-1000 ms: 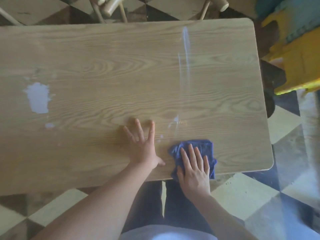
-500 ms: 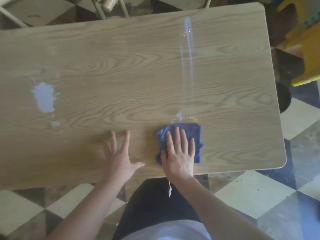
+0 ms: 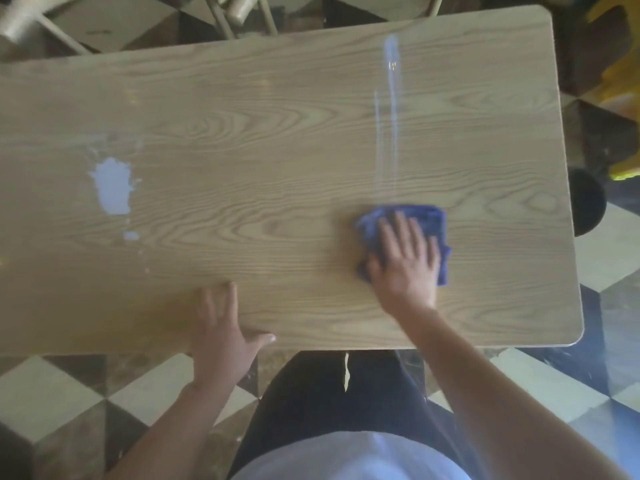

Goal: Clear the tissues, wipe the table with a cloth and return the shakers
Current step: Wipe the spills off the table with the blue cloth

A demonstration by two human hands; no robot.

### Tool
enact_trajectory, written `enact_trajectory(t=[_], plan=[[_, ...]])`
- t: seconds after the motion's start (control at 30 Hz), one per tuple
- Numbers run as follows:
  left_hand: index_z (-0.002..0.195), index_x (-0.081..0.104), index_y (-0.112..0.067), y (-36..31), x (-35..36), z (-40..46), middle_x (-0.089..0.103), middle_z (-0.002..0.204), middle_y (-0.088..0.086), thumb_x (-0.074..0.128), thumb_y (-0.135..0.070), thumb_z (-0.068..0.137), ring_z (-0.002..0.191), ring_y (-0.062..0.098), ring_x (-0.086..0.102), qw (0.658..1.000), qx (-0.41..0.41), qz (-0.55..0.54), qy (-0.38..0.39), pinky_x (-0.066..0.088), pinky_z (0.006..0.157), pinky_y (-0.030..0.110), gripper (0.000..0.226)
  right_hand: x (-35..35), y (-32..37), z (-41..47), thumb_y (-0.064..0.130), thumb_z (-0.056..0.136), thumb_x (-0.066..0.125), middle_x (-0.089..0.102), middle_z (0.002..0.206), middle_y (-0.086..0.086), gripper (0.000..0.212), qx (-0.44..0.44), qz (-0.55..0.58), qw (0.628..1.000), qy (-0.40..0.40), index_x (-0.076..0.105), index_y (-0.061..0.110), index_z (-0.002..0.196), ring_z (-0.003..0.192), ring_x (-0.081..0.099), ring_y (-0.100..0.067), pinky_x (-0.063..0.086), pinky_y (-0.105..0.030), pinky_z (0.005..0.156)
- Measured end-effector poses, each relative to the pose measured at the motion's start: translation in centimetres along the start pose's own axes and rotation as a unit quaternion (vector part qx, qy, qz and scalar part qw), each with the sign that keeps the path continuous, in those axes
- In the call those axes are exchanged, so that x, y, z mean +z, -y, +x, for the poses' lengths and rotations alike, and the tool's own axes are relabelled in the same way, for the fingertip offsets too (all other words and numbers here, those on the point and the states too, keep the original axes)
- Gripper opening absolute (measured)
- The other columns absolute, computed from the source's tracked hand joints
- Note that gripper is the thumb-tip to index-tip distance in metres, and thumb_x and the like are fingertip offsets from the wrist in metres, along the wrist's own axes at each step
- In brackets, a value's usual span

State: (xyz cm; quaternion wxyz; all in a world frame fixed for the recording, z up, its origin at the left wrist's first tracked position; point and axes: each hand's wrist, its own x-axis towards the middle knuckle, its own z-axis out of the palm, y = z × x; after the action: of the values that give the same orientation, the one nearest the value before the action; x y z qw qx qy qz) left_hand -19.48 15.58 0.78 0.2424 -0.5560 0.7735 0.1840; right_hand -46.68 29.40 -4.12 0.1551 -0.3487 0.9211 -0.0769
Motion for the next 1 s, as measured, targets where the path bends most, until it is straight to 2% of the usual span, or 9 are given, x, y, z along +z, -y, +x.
enact_trajectory(t=[0.13,0.23,0.3,0.43,0.5,0.57,0.67,0.8,1.0], plan=[[0.151,-0.009,-0.043,-0.9,-0.2,0.6,-0.01,0.163,0.01,0.077,-0.07,0.059,0.149,0.038,-0.002,1.0,0.005,-0.008,-0.001,0.032,0.113,0.056,0.129,-3.2,-7.4,2.7,0.048,0.093,0.034,0.013,0.164,0.003,0.065,0.287,0.077,0.952,-0.074,0.021,0.03,0.154,0.151,0.009,-0.02,0.005,-0.053,0.12],[0.15,-0.013,-0.044,-1.4,-0.5,1.1,-0.015,0.163,0.008,0.08,-0.066,0.059,0.149,0.037,-0.007,1.0,0.018,0.015,0.011,0.031,0.114,0.056,0.132,-3.2,-6.1,5.8,0.045,0.095,0.034,0.009,0.165,-0.002,0.065,0.366,0.095,0.921,-0.096,0.018,0.025,0.155,0.152,0.005,-0.023,0.002,-0.054,0.12],[0.151,-0.013,-0.043,-1.7,-0.7,1.4,-0.013,0.163,0.009,0.082,-0.065,0.056,0.148,0.039,-0.006,0.999,0.023,0.032,0.005,0.027,0.115,0.057,0.135,-2.3,-2.7,7.7,0.045,0.093,0.04,0.013,0.164,-0.005,0.068,0.328,0.084,0.936,-0.097,0.021,0.022,0.155,0.151,0.01,-0.025,0.005,-0.054,0.119],[0.15,-0.014,-0.045,-2.5,-0.6,1.6,-0.012,0.163,0.008,0.082,-0.065,0.055,0.147,0.045,-0.005,0.999,0.015,0.03,0.007,0.032,0.111,0.06,0.137,0.1,8.1,9.4,0.048,0.086,0.033,0.016,0.164,-0.004,0.072,0.089,0.064,0.993,-0.032,0.026,0.025,0.153,0.151,0.012,-0.023,0.005,-0.052,0.119],[0.149,-0.017,-0.044,-2.9,-0.5,1.6,-0.012,0.163,0.008,0.079,-0.07,0.055,0.147,0.046,-0.005,0.999,0.009,0.035,0.01,0.031,0.112,0.06,0.136,1.5,13.9,8.8,0.044,0.089,0.029,0.014,0.164,-0.002,0.067,-0.047,0.079,0.995,0.025,0.026,0.026,0.153,0.151,0.009,-0.022,0.004,-0.052,0.12],[0.151,-0.016,-0.04,-3.6,-0.6,1.5,-0.01,0.163,0.012,0.07,-0.077,0.06,0.147,0.045,-0.004,0.999,0.012,0.035,0.011,0.024,0.117,0.058,0.13,2.6,18.2,7.8,0.041,0.093,0.037,0.013,0.164,-0.002,0.063,-0.151,0.069,0.984,0.071,0.027,0.026,0.153,0.151,0.007,-0.021,0.006,-0.053,0.12],[0.153,-0.009,-0.037,-5.9,-0.9,1.1,-0.007,0.162,0.017,0.056,-0.081,0.068,0.147,0.046,-0.004,0.999,0.025,0.007,0.023,0.019,0.118,0.057,0.116,3.5,19.4,7.9,0.042,0.096,0.039,0.013,0.164,0.002,0.06,-0.221,0.044,0.969,0.101,0.027,0.029,0.153,0.151,0.006,-0.018,0.004,-0.05,0.121],[0.147,-0.016,-0.049,-9.7,-1.5,2.3,-0.017,0.162,0.009,0.062,-0.078,0.067,0.143,0.053,-0.007,0.998,0.051,0.015,0.024,0.037,0.106,0.063,0.115,1.5,12.7,11.3,0.047,0.091,0.043,0.029,0.16,0.004,0.058,-0.189,0.056,0.98,0.031,0.039,0.032,0.147,0.147,0.023,-0.019,0.017,-0.05,0.119],[0.132,-0.029,-0.064,-13.9,-3.4,5.9,-0.046,0.149,0.003,0.092,-0.04,0.055,0.14,0.056,-0.017,0.994,0.052,-0.001,0.097,0.054,0.084,0.063,0.145,-6.0,-6.0,19.2,0.053,0.091,0.033,0.023,0.162,0.004,0.063,0.091,0.035,0.993,-0.073,0.03,0.032,0.15,0.149,0.019,-0.02,0.014,-0.052,0.119]])
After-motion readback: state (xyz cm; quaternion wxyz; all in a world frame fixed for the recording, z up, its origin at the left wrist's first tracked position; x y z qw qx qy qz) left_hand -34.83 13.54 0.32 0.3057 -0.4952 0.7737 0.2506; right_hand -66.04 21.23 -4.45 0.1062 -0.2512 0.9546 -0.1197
